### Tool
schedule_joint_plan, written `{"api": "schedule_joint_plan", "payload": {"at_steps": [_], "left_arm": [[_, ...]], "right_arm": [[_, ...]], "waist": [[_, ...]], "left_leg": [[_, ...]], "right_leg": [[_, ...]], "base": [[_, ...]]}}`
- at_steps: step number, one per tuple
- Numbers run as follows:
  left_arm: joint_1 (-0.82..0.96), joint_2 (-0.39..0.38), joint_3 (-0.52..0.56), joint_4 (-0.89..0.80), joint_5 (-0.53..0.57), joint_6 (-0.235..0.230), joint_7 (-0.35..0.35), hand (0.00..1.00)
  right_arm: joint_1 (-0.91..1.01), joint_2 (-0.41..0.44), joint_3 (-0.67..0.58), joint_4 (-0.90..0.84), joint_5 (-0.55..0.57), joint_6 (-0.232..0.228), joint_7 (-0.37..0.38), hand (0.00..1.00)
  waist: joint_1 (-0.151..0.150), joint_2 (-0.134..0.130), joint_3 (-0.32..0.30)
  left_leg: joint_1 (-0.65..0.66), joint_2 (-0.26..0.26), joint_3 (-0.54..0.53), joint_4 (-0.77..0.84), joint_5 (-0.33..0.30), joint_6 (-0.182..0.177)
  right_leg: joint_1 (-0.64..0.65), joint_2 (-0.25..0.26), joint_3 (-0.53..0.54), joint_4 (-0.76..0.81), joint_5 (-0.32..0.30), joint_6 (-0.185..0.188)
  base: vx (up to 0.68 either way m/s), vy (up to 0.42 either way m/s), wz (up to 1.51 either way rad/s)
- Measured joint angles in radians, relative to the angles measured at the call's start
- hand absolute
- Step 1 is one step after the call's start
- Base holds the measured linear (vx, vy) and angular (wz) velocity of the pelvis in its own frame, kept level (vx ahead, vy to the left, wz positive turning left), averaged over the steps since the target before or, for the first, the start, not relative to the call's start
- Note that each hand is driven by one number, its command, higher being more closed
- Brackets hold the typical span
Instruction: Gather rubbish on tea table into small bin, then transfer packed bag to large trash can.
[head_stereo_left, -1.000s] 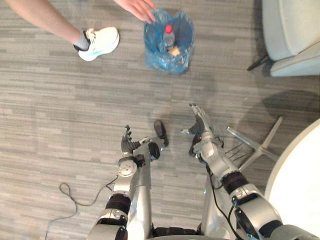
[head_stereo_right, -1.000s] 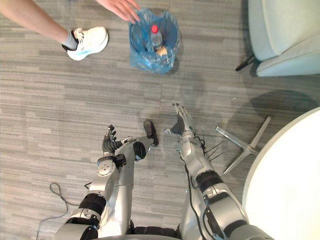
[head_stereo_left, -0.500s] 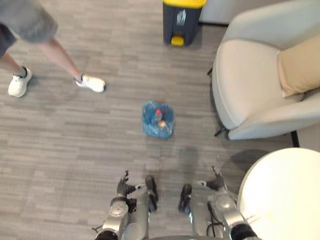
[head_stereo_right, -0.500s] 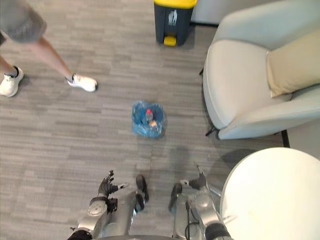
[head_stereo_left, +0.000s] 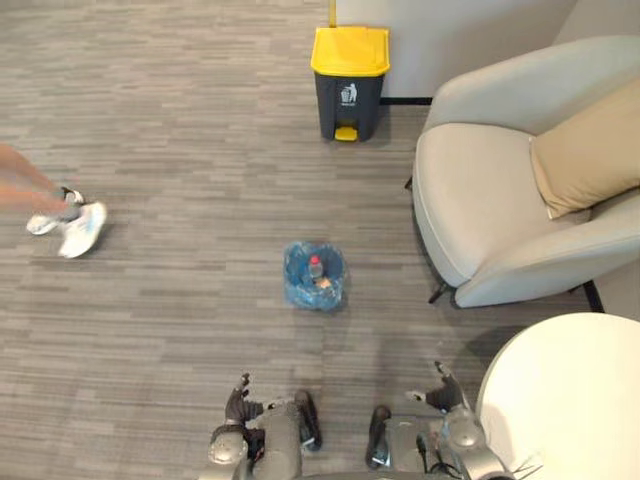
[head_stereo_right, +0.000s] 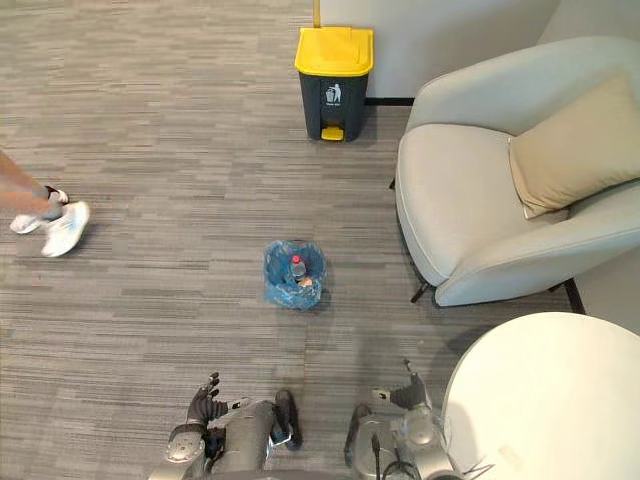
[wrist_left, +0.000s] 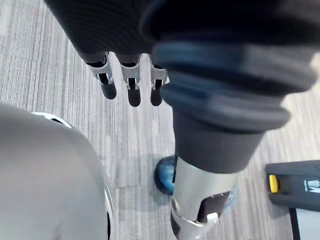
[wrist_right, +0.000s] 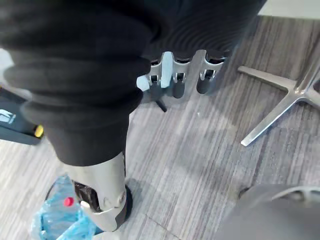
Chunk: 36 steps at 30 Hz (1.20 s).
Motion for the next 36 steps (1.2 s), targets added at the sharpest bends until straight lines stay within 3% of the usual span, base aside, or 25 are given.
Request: {"api": "schedule_joint_plan", "payload": {"at_steps": [2,4,5,6,7,8,9,10,12,14,15,18,19,21,23,28,31,32,33,35,36], "left_arm": [[0.005,0.0,0.002,-0.005,-0.001,0.0,0.003,0.0],[0.005,-0.002,0.007,-0.012,0.0,0.0,0.011,0.0],[0.007,-0.004,0.019,-0.014,0.0,-0.001,0.015,0.0],[0.006,-0.001,0.045,-0.013,0.0,0.0,0.023,0.0],[0.008,-0.001,0.05,-0.014,-0.002,-0.002,0.025,0.0],[0.009,0.0,0.074,-0.02,-0.002,-0.003,0.032,0.0],[0.007,0.009,0.085,-0.023,-0.001,-0.002,0.041,0.0],[0.007,0.011,0.085,-0.022,0.0,-0.001,0.041,0.0],[0.009,0.018,0.077,-0.024,0.002,0.001,0.042,0.0],[0.015,0.028,0.076,-0.036,0.002,0.0,0.044,0.0],[0.015,0.031,0.076,-0.04,0.002,-0.001,0.044,0.0],[0.001,0.042,0.076,-0.052,0.002,-0.006,0.044,0.0],[-0.001,0.055,0.074,-0.052,0.006,-0.013,0.045,0.0],[-0.016,0.029,0.067,-0.043,0.022,-0.013,0.053,0.0],[-0.027,0.023,0.064,-0.025,0.027,-0.012,0.058,0.0],[-0.044,-0.001,0.054,-0.012,0.06,-0.012,0.058,0.0],[-0.068,0.008,0.034,-0.01,0.06,-0.013,0.06,0.0],[-0.099,0.011,0.033,-0.007,0.06,-0.02,0.06,0.0],[-0.122,0.013,0.033,-0.005,0.059,-0.024,0.061,0.0],[-0.194,0.032,0.029,0.011,0.057,-0.039,0.066,0.0],[-0.214,0.041,0.028,0.022,0.056,-0.042,0.068,0.0]], "right_arm": [[0.004,-0.009,-0.001,0.0,0.003,0.005,-0.001,0.0],[0.003,-0.004,-0.007,0.0,0.009,0.004,-0.005,0.0],[0.002,-0.004,-0.007,0.0,0.01,0.003,-0.009,0.0],[-0.004,0.004,-0.007,0.001,0.01,0.003,-0.016,0.0],[-0.003,0.007,-0.004,0.001,0.009,0.002,-0.016,0.0],[0.002,0.024,-0.004,0.0,0.009,0.001,-0.016,0.0],[-0.012,0.042,-0.002,-0.003,0.008,0.0,-0.016,0.0],[-0.014,0.044,-0.002,-0.004,0.008,0.0,-0.015,0.0],[-0.056,0.051,0.019,-0.01,0.004,-0.001,-0.015,0.0],[-0.092,0.053,0.054,-0.025,-0.009,-0.008,-0.015,0.0],[-0.096,0.055,0.056,-0.037,-0.011,-0.012,-0.016,0.0],[-0.114,0.051,0.055,-0.054,-0.038,-0.026,-0.018,0.0],[-0.113,0.05,0.065,-0.052,-0.055,-0.024,-0.023,0.0],[-0.115,0.021,0.094,-0.048,-0.093,-0.019,-0.034,0.0],[-0.118,0.014,0.134,-0.059,-0.143,-0.02,-0.039,0.0],[-0.062,-0.005,0.174,-0.085,-0.225,-0.019,-0.038,0.0],[-0.078,-0.024,0.213,-0.107,-0.274,-0.029,-0.039,0.0],[-0.116,-0.028,0.234,-0.109,-0.289,-0.032,-0.04,0.0],[-0.148,-0.035,0.24,-0.105,-0.297,-0.031,-0.041,0.0],[-0.273,-0.048,0.268,-0.084,-0.331,-0.032,-0.055,0.0],[-0.304,-0.048,0.278,-0.074,-0.339,-0.031,-0.061,0.0]], "waist": [[-0.002,0.011,0.013],[0.002,0.009,0.012],[0.011,0.018,0.006],[0.031,0.002,0.001],[0.032,-0.004,-0.002],[0.029,-0.029,-0.009],[0.035,-0.052,-0.012],[0.035,-0.053,-0.012],[0.029,-0.054,-0.001],[0.029,-0.055,0.004],[0.028,-0.056,0.006],[0.028,-0.059,0.017],[0.026,-0.082,0.021],[0.029,-0.053,0.032],[0.025,-0.049,0.033],[0.022,-0.046,0.032],[0.023,-0.038,0.033],[0.023,-0.033,0.058],[0.024,-0.03,0.08],[0.027,-0.002,0.132],[0.027,-0.009,0.143]], "left_leg": [[-0.004,0.001,-0.008,-0.085,-0.008,-0.005],[0.0,-0.02,-0.029,-0.255,0.031,-0.052],[0.0,-0.019,-0.053,-0.311,0.066,-0.053],[-0.018,-0.041,-0.066,-0.26,0.083,0.014],[-0.025,-0.046,-0.065,-0.241,0.07,0.029],[-0.044,-0.061,-0.063,-0.179,0.015,0.044],[-0.04,-0.083,-0.055,-0.092,-0.06,0.084],[-0.035,-0.085,-0.054,-0.087,-0.065,0.087],[0.045,-0.103,-0.051,-0.086,-0.108,0.114],[0.121,-0.101,-0.051,-0.138,-0.108,0.114],[0.136,-0.1,-0.051,-0.151,-0.108,0.114],[0.187,-0.094,-0.067,-0.163,-0.11,0.102],[0.185,-0.109,-0.076,-0.134,-0.12,0.079],[0.171,-0.081,-0.116,-0.113,-0.135,0.053],[0.159,-0.045,-0.116,-0.135,-0.136,0.04],[0.226,-0.027,-0.087,-0.143,-0.125,0.011],[0.178,-0.024,-0.062,-0.041,-0.111,-0.011],[0.088,-0.015,-0.071,0.08,-0.102,-0.028],[0.06,-0.018,-0.078,0.088,-0.15,-0.003],[-0.015,-0.012,-0.099,-0.028,-0.128,0.008],[-0.04,-0.021,-0.093,-0.003,-0.127,0.008]], "right_leg": [[0.034,-0.017,-0.003,-0.029,-0.009,0.016],[0.051,-0.028,-0.003,-0.051,-0.013,0.043],[0.051,-0.027,-0.003,-0.048,-0.026,0.066],[0.054,-0.054,0.009,-0.033,-0.049,0.108],[0.055,-0.059,0.009,-0.031,-0.053,0.115],[0.061,-0.081,0.012,-0.01,-0.06,0.143],[0.032,-0.124,0.066,0.137,-0.069,0.156],[0.023,-0.13,0.073,0.164,-0.067,0.152],[-0.096,-0.14,0.174,0.472,-0.075,0.122],[-0.157,-0.112,0.155,0.508,-0.098,0.1],[-0.171,-0.103,0.149,0.49,-0.101,0.096],[-0.198,-0.028,0.157,0.204,-0.069,0.088],[-0.202,-0.019,0.169,0.106,0.091,0.046],[-0.195,0.001,0.151,0.109,0.079,0.04],[-0.192,0.043,0.14,0.053,0.092,0.021],[-0.113,0.066,0.158,-0.011,0.098,0.015],[-0.131,0.061,0.19,-0.014,0.115,0.013],[-0.154,0.047,0.2,0.009,0.118,0.011],[-0.175,0.04,0.21,0.034,0.118,0.011],[-0.307,0.035,0.228,0.168,0.101,0.036],[-0.334,0.027,0.234,0.191,0.095,0.045]], "base": [[0.18,0.147,0.07],[0.24,0.199,0.07],[0.35,0.281,-0.06],[0.3,0.239,-0.05],[0.35,0.223,0.08],[0.43,0.199,0.18],[0.43,0.199,0.16],[0.45,0.187,0.14],[0.47,0.109,0.08],[0.36,0.016,-0.05],[0.3,-0.033,0.02],[0.26,-0.104,0.29],[0.23,-0.163,0.5],[0.22,-0.144,0.21],[0.19,-0.13,-0.2],[0.12,-0.032,-0.24],[0.04,0.082,-0.37],[-0.05,0.139,-0.17],[-0.1,0.176,-0.19],[-0.16,0.226,-0.29],[-0.17,0.179,-0.16]]}}
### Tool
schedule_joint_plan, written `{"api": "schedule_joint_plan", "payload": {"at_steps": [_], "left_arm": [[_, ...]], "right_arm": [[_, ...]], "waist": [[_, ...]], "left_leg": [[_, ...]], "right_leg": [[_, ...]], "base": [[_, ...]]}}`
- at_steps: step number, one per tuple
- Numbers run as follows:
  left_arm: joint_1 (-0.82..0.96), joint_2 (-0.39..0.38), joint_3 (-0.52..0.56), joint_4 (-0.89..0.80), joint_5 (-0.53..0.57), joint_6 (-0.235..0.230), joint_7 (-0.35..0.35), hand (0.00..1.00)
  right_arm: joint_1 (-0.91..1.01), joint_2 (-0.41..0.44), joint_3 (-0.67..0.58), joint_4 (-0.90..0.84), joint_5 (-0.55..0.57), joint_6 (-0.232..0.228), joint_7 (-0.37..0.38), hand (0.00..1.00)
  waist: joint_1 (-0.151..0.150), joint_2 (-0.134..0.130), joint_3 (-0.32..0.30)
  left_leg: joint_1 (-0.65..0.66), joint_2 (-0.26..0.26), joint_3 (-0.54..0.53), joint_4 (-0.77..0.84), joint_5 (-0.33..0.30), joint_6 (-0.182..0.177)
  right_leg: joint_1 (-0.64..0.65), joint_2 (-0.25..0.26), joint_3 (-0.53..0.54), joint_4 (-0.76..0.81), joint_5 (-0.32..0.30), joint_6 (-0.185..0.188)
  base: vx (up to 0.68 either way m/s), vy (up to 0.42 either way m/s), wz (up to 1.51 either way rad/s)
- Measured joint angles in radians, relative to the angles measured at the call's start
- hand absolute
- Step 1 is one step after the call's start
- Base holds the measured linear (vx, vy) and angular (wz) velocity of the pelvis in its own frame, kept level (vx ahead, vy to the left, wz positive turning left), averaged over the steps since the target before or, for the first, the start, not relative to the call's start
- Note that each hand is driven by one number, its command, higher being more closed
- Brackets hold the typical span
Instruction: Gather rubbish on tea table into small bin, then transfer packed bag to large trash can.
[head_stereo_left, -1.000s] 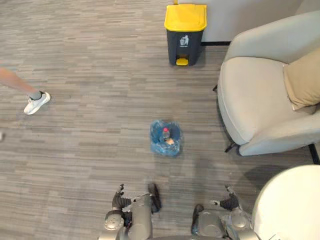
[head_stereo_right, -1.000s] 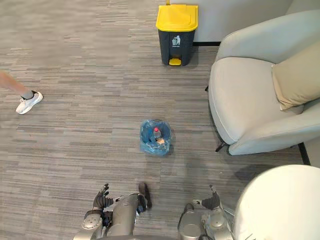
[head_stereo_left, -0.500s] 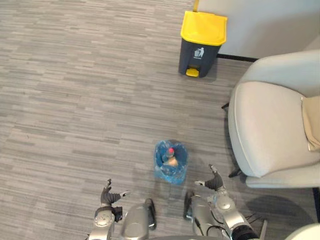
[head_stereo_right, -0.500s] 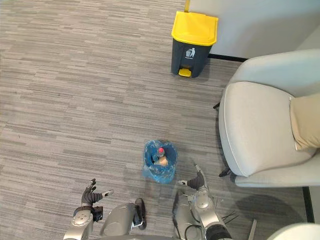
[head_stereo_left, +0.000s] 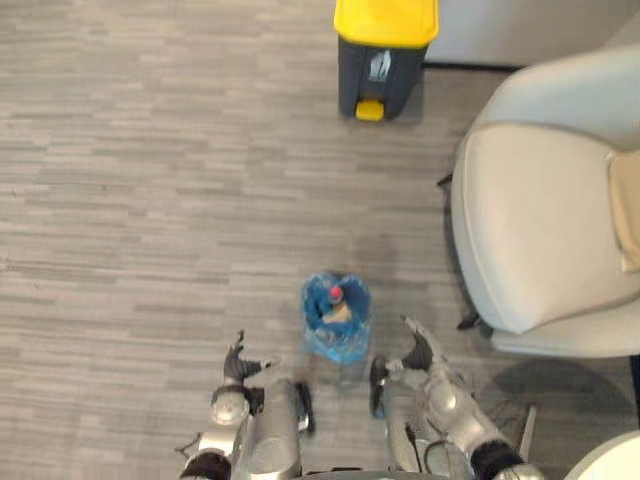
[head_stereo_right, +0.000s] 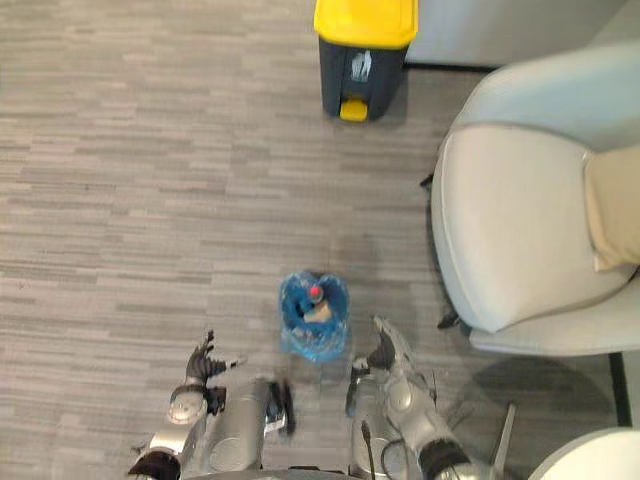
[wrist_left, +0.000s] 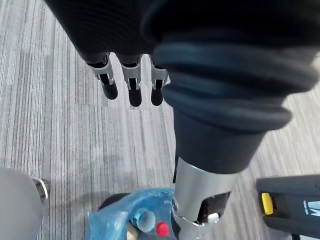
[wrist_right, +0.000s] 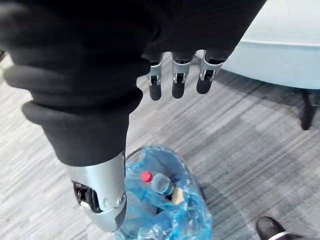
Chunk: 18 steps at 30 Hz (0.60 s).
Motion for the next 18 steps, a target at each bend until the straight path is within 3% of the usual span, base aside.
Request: {"api": "schedule_joint_plan", "payload": {"at_steps": [3,5,8,12,18], "left_arm": [[-0.082,0.009,0.003,0.04,-0.02,-0.003,0.025,0.0],[-0.122,0.009,0.013,0.048,-0.044,-0.003,0.043,0.0],[-0.218,-0.021,0.062,0.042,-0.072,-0.004,0.063,0.0],[-0.327,-0.082,0.139,-0.011,-0.137,-0.019,0.083,0.0],[-0.381,-0.11,0.194,-0.091,-0.175,-0.048,0.085,0.0]], "right_arm": [[-0.143,0.02,0.071,0.051,-0.029,0.001,-0.009,0.0],[-0.225,0.047,0.12,0.065,-0.057,0.001,-0.021,0.0],[-0.312,0.064,0.127,0.064,-0.069,0.013,-0.033,0.0],[-0.453,0.07,0.122,0.065,-0.101,0.056,-0.064,0.0],[-0.562,0.064,0.114,0.117,-0.103,0.086,-0.065,0.0]], "waist": [[0.004,0.019,0.033],[0.009,0.035,0.044],[0.029,0.034,0.07],[0.024,0.027,0.106],[0.029,0.024,0.118]], "left_leg": [[-0.153,-0.007,0.007,0.125,-0.012,0.01],[-0.26,0.015,0.007,0.189,-0.059,0.052],[-0.425,0.034,0.01,0.287,-0.083,0.056],[-0.665,0.07,0.022,0.382,-0.081,0.054],[-0.829,0.08,0.015,0.456,-0.06,0.077]], "right_leg": [[-0.126,-0.027,0.017,0.066,-0.013,0.019],[-0.237,-0.016,0.02,0.122,-0.019,0.028],[-0.409,-0.018,0.034,0.227,-0.028,0.026],[-0.649,-0.032,0.039,0.325,-0.025,0.018],[-0.817,-0.048,0.039,0.426,-0.027,0.015]], "base": [[-0.22,0.128,0.03],[-0.28,0.08,-0.11],[-0.25,-0.01,0.0],[-0.19,-0.078,0.08],[-0.08,-0.044,0.12]]}}
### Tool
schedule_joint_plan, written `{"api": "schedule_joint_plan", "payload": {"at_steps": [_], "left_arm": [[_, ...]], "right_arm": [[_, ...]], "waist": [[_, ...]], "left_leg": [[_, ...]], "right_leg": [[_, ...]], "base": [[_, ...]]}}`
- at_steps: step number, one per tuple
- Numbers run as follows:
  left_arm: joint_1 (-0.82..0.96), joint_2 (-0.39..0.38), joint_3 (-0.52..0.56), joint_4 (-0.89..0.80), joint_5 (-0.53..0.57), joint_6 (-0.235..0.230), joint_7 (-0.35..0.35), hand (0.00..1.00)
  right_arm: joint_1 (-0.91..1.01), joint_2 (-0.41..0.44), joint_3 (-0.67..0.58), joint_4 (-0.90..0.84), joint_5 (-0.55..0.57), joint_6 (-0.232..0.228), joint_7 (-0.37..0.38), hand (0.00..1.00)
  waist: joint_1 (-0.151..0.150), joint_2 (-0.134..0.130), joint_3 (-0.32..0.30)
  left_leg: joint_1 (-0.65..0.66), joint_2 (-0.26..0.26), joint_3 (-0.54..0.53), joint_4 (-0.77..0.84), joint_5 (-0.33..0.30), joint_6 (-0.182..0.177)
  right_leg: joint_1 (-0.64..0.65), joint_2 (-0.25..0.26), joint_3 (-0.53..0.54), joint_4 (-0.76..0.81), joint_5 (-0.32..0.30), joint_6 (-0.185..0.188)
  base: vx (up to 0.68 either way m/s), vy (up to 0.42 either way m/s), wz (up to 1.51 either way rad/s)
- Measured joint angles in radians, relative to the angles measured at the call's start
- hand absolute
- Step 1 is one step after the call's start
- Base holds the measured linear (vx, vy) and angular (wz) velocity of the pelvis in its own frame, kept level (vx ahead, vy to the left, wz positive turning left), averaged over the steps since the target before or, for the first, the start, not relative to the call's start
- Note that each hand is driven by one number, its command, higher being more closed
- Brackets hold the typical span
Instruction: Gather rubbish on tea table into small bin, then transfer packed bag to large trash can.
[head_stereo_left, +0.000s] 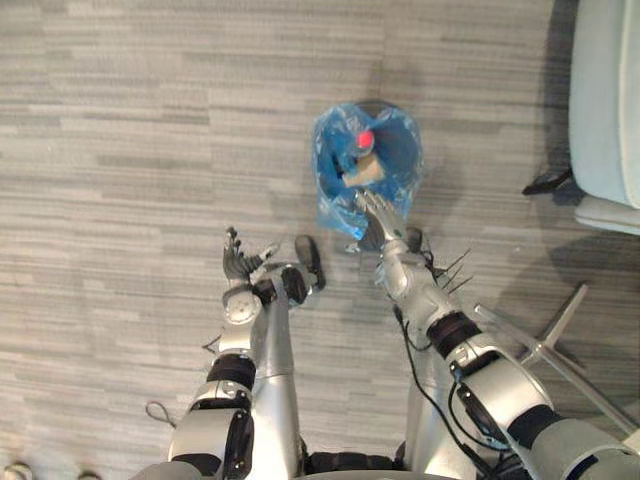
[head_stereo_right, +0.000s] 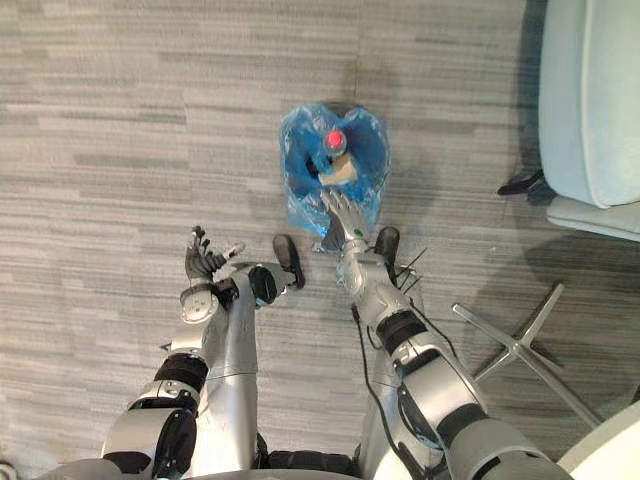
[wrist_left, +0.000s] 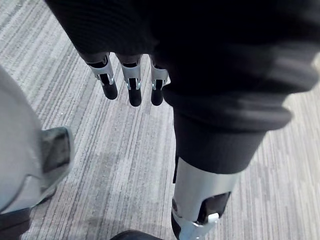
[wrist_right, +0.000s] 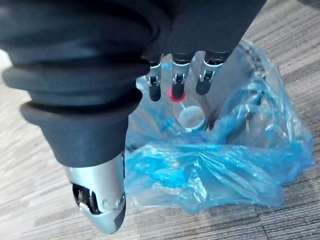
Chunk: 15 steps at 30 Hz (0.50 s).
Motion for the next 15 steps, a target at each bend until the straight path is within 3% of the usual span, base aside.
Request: {"api": "schedule_joint_plan", "payload": {"at_steps": [1,2,10,15], "left_arm": [[-0.007,-0.001,0.007,-0.006,-0.002,-0.003,0.0,0.0],[-0.013,0.0,0.012,-0.013,-0.016,-0.007,0.0,0.0],[-0.041,-0.002,0.012,-0.026,-0.021,-0.024,0.0,0.0],[-0.042,0.001,0.005,-0.025,-0.021,-0.021,-0.001,0.0]], "right_arm": [[-0.011,0.001,0.001,0.007,0.0,0.011,0.0,0.0],[-0.027,0.001,0.001,0.013,0.0,0.015,-0.001,1.0],[-0.063,-0.005,-0.014,0.076,0.004,0.031,0.002,1.0],[-0.069,-0.014,-0.043,0.07,0.069,0.024,0.001,1.0]], "waist": [[0.003,0.001,0.0],[0.005,0.001,0.001],[0.025,0.001,0.001],[0.028,0.001,0.0]], "left_leg": [[-0.02,0.0,-0.004,0.01,0.002,0.004],[-0.036,0.0,-0.007,0.013,0.002,0.004],[-0.096,-0.024,-0.03,0.021,0.007,0.0],[-0.094,-0.026,-0.04,0.021,0.018,0.007]], "right_leg": [[-0.018,-0.001,0.0,0.01,-0.001,0.0],[-0.032,-0.001,-0.001,0.015,-0.002,0.0],[-0.083,-0.029,-0.018,0.049,-0.024,0.003],[-0.079,-0.035,-0.029,0.06,-0.033,-0.003]], "base": [[-0.05,0.005,0.07],[-0.07,0.01,0.06],[-0.06,0.007,0.14],[-0.04,-0.003,0.05]]}}
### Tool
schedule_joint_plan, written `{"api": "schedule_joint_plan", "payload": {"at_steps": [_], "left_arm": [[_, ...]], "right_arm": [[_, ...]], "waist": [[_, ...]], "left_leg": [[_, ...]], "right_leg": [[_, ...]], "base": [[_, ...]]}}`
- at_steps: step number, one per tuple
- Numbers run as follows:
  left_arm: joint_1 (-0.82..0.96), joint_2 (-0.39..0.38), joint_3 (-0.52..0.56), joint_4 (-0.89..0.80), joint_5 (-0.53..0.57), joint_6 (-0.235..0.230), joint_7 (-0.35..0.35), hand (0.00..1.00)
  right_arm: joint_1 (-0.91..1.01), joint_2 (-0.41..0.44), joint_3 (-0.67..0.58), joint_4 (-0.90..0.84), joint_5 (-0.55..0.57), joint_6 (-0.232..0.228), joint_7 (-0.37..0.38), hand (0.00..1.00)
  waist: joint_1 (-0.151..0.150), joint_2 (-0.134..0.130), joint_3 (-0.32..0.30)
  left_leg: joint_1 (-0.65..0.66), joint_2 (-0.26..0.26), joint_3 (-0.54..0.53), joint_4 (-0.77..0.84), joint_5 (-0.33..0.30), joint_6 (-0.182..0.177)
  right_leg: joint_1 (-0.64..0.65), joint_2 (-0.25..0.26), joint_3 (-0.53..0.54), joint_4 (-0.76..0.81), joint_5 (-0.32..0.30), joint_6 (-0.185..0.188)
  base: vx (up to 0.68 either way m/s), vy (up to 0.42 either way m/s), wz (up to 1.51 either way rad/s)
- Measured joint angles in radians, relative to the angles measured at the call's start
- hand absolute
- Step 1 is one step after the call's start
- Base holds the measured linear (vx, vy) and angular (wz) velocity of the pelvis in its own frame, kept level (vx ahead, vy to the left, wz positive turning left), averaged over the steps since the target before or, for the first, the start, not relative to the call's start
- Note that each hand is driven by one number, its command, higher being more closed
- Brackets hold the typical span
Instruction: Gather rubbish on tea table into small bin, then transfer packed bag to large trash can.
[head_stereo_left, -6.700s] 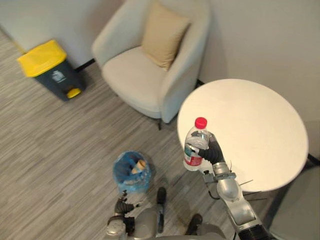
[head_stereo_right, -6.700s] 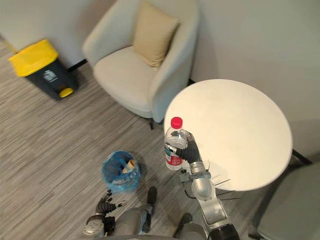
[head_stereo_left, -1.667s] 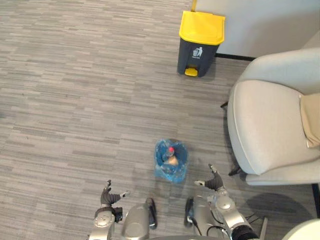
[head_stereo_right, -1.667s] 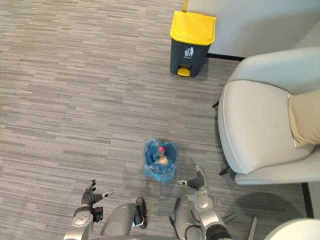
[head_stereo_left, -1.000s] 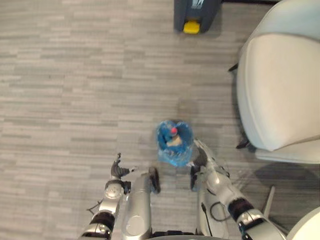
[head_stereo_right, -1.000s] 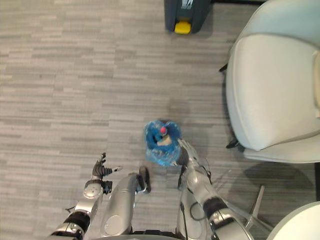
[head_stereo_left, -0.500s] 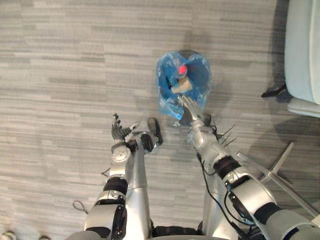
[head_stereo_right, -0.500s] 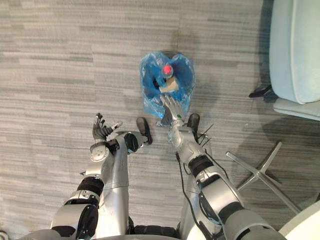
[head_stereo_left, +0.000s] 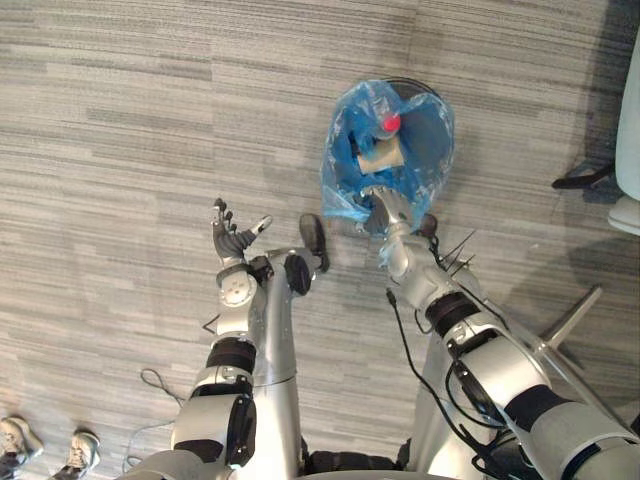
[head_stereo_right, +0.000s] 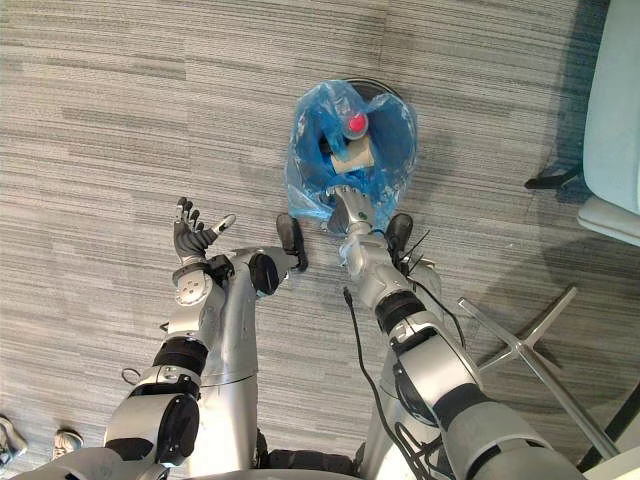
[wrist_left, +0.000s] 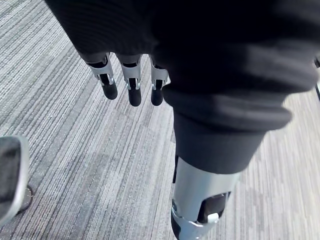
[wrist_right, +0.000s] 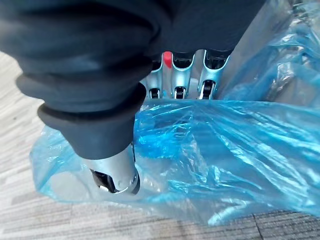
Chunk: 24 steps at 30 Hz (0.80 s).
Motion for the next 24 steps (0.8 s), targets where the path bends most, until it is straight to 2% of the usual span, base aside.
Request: {"api": "schedule_joint_plan", "payload": {"at_steps": [3,7,10,12,14,15,17,18,19,20,21,22,24], "left_arm": [[0.0,-0.001,-0.001,0.0,0.0,0.002,0.0,0.0],[0.016,-0.011,-0.013,0.002,0.002,0.023,0.0,0.0],[0.047,-0.025,-0.014,-0.007,0.002,0.036,0.0,0.0],[0.07,-0.026,-0.021,-0.019,0.004,0.05,-0.001,0.0],[0.101,-0.025,-0.029,-0.027,0.012,0.066,-0.003,0.0],[0.136,-0.024,-0.038,-0.043,0.025,0.071,-0.005,0.0],[0.167,-0.023,-0.059,-0.044,0.037,0.075,-0.006,0.0],[0.196,-0.023,-0.085,-0.047,0.044,0.082,-0.01,0.0],[0.212,-0.023,-0.093,-0.051,0.045,0.087,-0.013,0.0],[0.251,-0.02,-0.105,-0.059,0.047,0.09,-0.022,0.0],[0.301,-0.016,-0.121,-0.058,0.049,0.092,-0.031,0.0],[0.31,-0.016,-0.122,-0.058,0.05,0.093,-0.032,0.0],[0.378,-0.021,-0.155,-0.058,0.057,0.094,-0.046,0.0]], "right_arm": [[0.013,-0.01,-0.004,-0.04,0.022,-0.001,0.0,1.0],[0.09,-0.009,-0.051,-0.198,0.085,-0.011,-0.004,1.0],[0.15,0.019,-0.088,-0.327,0.178,-0.023,-0.008,1.0],[0.193,0.05,-0.114,-0.392,0.259,-0.048,-0.008,1.0],[0.252,0.083,-0.138,-0.451,0.363,-0.068,-0.003,1.0],[0.303,0.108,-0.155,-0.495,0.461,-0.084,0.0,1.0],[0.367,0.122,-0.157,-0.554,0.54,-0.09,0.004,1.0],[0.427,0.132,-0.156,-0.602,0.651,-0.109,0.027,1.0],[0.456,0.139,-0.154,-0.622,0.688,-0.121,0.039,1.0],[0.51,0.157,-0.143,-0.66,0.743,-0.135,0.053,1.0],[0.578,0.169,-0.124,-0.714,0.819,-0.159,0.085,1.0],[0.588,0.168,-0.118,-0.723,0.827,-0.166,0.089,1.0],[0.668,0.169,-0.094,-0.82,0.876,-0.192,0.126,1.0]], "waist": [[-0.003,0.0,0.0],[-0.004,0.0,0.0],[-0.008,-0.003,-0.002],[-0.013,-0.003,-0.002],[-0.022,-0.005,-0.003],[-0.029,-0.006,-0.003],[-0.03,-0.008,-0.004],[-0.031,-0.009,-0.005],[-0.032,-0.014,-0.009],[-0.032,-0.032,-0.026],[-0.033,-0.052,-0.071],[-0.033,-0.054,-0.079],[-0.035,-0.069,-0.12]], "left_leg": [[0.006,0.0,-0.002,-0.001,0.003,0.001],[0.056,-0.001,-0.008,-0.028,0.012,-0.004],[0.113,-0.003,-0.009,-0.087,0.032,-0.021],[0.16,-0.003,-0.012,-0.13,0.049,-0.027],[0.231,-0.008,-0.019,-0.184,0.069,-0.036],[0.294,-0.017,-0.028,-0.227,0.084,-0.04],[0.377,-0.018,-0.026,-0.279,0.091,-0.051],[0.456,-0.022,-0.022,-0.328,0.1,-0.057],[0.497,-0.025,-0.019,-0.351,0.102,-0.06],[0.568,-0.029,-0.009,-0.401,0.113,-0.061],[0.637,-0.031,-0.003,-0.457,0.127,-0.066],[0.65,-0.031,-0.002,-0.467,0.129,-0.068],[0.765,-0.03,0.006,-0.536,0.135,-0.073]], "right_leg": [[0.007,0.0,-0.002,0.0,0.0,0.0],[0.065,-0.001,-0.017,-0.023,0.001,-0.001],[0.126,0.0,-0.037,-0.076,0.006,-0.007],[0.177,0.0,-0.055,-0.11,0.012,-0.015],[0.254,0.0,-0.079,-0.153,0.019,-0.026],[0.323,-0.001,-0.095,-0.187,0.023,-0.033],[0.408,0.001,-0.111,-0.238,0.031,-0.045],[0.487,0.004,-0.12,-0.282,0.035,-0.046],[0.525,0.005,-0.122,-0.304,0.037,-0.045],[0.59,0.009,-0.124,-0.346,0.043,-0.043],[0.658,0.019,-0.131,-0.406,0.056,-0.043],[0.671,0.021,-0.132,-0.417,0.058,-0.043],[0.794,0.038,-0.14,-0.507,0.076,-0.033]], "base": [[-0.06,0.0,0.01],[-0.09,-0.016,0.05],[-0.09,-0.046,0.06],[-0.07,-0.08,0.13],[-0.02,-0.107,0.18],[0.02,-0.092,0.21],[0.05,-0.09,0.1],[0.08,-0.09,0.01],[0.1,-0.09,-0.01],[0.15,-0.11,-0.07],[0.13,-0.093,-0.08],[0.16,-0.082,-0.07],[0.15,-0.036,-0.07]]}}
